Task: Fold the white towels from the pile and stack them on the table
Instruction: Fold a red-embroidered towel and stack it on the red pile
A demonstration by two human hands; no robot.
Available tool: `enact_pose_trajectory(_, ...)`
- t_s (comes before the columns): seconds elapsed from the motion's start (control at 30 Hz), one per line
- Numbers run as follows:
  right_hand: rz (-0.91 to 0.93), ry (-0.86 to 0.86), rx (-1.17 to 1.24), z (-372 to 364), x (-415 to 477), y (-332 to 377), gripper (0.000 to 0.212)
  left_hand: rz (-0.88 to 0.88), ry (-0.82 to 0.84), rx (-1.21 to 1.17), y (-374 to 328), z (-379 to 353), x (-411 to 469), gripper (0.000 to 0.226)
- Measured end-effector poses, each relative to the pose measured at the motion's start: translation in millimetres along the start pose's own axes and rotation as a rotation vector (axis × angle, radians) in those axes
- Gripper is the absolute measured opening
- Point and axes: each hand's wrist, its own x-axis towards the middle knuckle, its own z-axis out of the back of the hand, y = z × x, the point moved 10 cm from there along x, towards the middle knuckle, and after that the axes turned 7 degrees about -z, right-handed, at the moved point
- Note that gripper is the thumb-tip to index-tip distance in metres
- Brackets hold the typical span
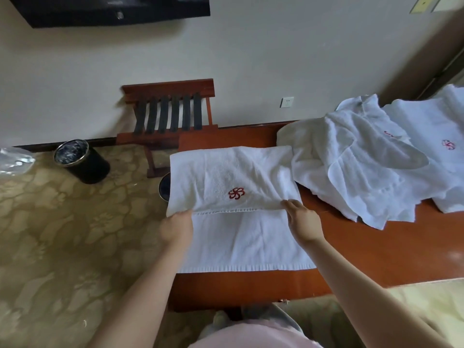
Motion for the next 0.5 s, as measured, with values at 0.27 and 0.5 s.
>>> enact_pose_trajectory(0.27, 0.009, -0.096, 0.148, 5, -56, 4, 0.022, 0.073, -0.048, -0.142, 13, -31, -48, 0.036)
enact_pose_trajectory(0.5, 0.058, -0.252, 0.085, 24, -87, 3, 0.016, -0.163, -0.437, -0.243, 4, 10, -78, 0.024)
